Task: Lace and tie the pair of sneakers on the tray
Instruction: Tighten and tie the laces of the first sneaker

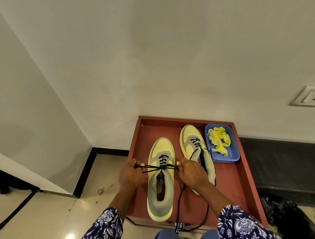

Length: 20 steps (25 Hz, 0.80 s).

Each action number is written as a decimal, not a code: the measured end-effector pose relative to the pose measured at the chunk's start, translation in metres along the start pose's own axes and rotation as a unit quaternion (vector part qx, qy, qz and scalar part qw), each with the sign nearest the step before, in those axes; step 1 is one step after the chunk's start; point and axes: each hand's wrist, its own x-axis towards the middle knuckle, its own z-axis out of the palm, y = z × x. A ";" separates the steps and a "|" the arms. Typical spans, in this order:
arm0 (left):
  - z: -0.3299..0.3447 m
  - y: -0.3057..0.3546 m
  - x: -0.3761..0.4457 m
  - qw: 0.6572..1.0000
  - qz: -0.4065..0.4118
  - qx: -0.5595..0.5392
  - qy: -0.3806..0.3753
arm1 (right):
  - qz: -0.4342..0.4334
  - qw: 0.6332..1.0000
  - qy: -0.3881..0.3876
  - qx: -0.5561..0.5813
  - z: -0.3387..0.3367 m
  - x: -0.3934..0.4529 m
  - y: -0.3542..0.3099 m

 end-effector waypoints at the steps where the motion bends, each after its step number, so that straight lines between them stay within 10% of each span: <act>1: 0.000 0.000 0.000 1.000 -0.001 -0.002 0.001 | 0.007 1.000 -0.007 -0.005 0.000 0.000 0.000; 13: -0.004 -0.002 -0.005 0.995 -0.004 -0.100 -0.024 | 0.105 0.992 -0.069 0.014 0.000 0.001 -0.016; 20: -0.010 -0.008 -0.001 0.987 0.063 0.079 -0.127 | 0.124 0.978 0.054 0.162 0.000 0.002 -0.024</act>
